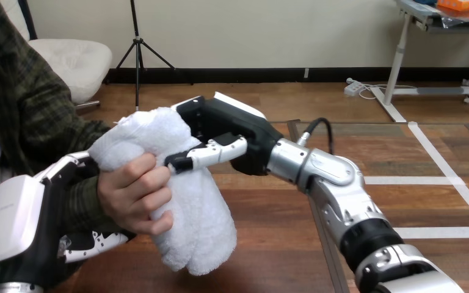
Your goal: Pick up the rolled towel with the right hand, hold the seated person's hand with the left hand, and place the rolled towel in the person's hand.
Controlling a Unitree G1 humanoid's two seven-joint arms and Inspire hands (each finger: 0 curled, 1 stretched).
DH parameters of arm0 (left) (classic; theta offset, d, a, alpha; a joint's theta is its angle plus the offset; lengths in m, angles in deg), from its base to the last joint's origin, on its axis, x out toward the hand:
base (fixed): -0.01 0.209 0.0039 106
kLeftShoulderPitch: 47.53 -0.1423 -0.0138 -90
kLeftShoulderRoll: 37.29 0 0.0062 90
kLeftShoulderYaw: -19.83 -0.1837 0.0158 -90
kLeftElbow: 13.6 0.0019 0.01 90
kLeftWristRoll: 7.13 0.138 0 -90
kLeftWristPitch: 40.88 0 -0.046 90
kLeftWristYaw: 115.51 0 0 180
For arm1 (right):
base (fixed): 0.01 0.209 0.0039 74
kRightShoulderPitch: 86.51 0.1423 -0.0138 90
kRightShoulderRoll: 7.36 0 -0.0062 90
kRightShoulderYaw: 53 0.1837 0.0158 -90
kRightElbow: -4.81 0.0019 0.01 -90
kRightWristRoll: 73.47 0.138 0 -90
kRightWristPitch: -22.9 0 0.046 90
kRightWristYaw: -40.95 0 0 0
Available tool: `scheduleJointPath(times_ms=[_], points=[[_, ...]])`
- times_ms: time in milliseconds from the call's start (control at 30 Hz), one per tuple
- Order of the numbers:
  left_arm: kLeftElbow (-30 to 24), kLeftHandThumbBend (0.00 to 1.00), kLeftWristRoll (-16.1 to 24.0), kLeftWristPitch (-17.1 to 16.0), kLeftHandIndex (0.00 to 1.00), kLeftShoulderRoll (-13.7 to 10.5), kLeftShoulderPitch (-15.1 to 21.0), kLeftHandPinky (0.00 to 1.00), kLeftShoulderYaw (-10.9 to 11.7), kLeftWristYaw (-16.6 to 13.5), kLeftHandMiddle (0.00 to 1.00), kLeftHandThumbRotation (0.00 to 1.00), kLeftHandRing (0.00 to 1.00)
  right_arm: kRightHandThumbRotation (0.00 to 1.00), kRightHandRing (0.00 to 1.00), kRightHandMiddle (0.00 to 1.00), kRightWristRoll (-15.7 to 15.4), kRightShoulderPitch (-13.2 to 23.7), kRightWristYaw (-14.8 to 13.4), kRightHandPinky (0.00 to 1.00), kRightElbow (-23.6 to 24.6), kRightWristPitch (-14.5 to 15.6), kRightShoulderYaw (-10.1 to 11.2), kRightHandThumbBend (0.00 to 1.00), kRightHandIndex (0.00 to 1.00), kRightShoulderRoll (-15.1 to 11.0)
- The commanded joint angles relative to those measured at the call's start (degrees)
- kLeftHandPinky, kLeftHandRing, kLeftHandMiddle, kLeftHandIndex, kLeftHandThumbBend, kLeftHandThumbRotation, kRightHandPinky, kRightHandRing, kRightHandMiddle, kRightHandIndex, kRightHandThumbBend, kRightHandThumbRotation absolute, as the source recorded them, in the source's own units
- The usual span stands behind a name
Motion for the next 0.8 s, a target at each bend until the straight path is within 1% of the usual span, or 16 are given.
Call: scheduleJointPath(times_ms=[0, 133, 233, 333, 367, 433, 467, 567, 633, 700, 733, 767], points=[[1.0, 1.00, -0.1, 1.4, 0.86, -1.5, 2.2, 0.68, 0.0, 2.4, 0.83, 0.36, 0.78, 0.33, 0.65, 0.71, 0.3, 0.3, 0.8, 0.56, 3.5, -2.3, -0.8, 0.90, 0.72, 0.2], [1.1, 1.00, 0.0, 2.6, 0.91, -2.3, 2.3, 0.75, 0.1, 4.0, 0.87, 0.42, 0.83, 0.38, 0.65, 0.70, 0.8, 0.0, 1.2, 0.58, 4.1, -2.8, -0.5, 0.91, 0.72, -0.8], [1.6, 1.00, -0.7, 2.1, 0.94, -3.2, 2.5, 0.78, 0.2, 5.0, 0.89, 0.45, 0.86, 0.40, 0.65, 0.70, 1.4, -0.6, 1.5, 0.59, 5.1, -3.3, -0.1, 0.91, 0.72, -1.6], [1.6, 1.00, -0.3, 3.6, 0.97, -3.6, 2.6, 0.82, 0.4, 6.3, 0.92, 0.51, 0.89, 0.42, 0.65, 0.69, 1.5, -1.4, 1.8, 0.59, 6.9, -3.1, 0.0, 0.91, 0.73, -2.8], [1.7, 1.00, -0.7, 3.9, 0.97, -3.8, 2.7, 0.82, 0.4, 7.2, 0.92, 0.51, 0.89, 0.42, 0.65, 0.69, 2.1, -1.7, 2.4, 0.59, 7.7, -2.8, 0.2, 0.91, 0.73, -3.3], [2.0, 1.00, -1.5, 4.0, 0.98, -4.1, 2.9, 0.86, 0.5, 8.1, 0.95, 0.53, 0.93, 0.42, 0.65, 0.69, 2.7, -2.0, 3.0, 0.59, 8.5, -2.4, 0.5, 0.91, 0.73, -3.7], [2.2, 1.00, -1.8, 4.2, 0.99, -4.3, 3.1, 0.87, 0.5, 8.7, 0.95, 0.54, 0.93, 0.42, 0.65, 0.68, 3.2, -2.5, 3.6, 0.59, 9.2, -2.8, 0.7, 0.91, 0.73, -4.2], [2.8, 1.00, -2.4, 4.2, 0.99, -4.6, 3.3, 0.89, 0.8, 9.5, 0.97, 0.57, 0.96, 0.43, 0.64, 0.67, 3.6, -3.0, 4.2, 0.58, 10.1, -3.5, 1.0, 0.89, 0.73, -4.5], [3.5, 1.00, -3.1, 3.9, 1.00, -4.9, 3.6, 0.91, 0.9, 10.0, 0.98, 0.59, 0.97, 0.42, 0.63, 0.67, 4.9, -3.6, 5.2, 0.57, 10.8, -2.7, 1.5, 0.89, 0.73, -5.0], [4.8, 1.00, -2.9, 3.5, 1.00, -5.2, 4.2, 0.93, 0.7, 10.0, 0.99, 0.62, 0.98, 0.40, 0.60, 0.64, 6.2, -4.5, 6.4, 0.55, 12.0, -2.7, 2.1, 0.88, 0.72, -6.0], [5.2, 1.00, -2.9, 3.3, 1.00, -5.4, 4.4, 0.93, 0.8, 10.0, 0.99, 0.63, 0.99, 0.40, 0.60, 0.64, 6.4, -4.7, 6.6, 0.54, 12.3, -2.8, 2.1, 0.87, 0.71, -6.1], [5.5, 1.00, -3.2, 3.5, 1.00, -5.6, 4.5, 0.94, 0.7, 10.6, 0.99, 0.63, 0.99, 0.40, 0.59, 0.63, 6.8, -5.1, 7.0, 0.54, 12.9, -3.0, 2.3, 0.87, 0.71, -6.6]])
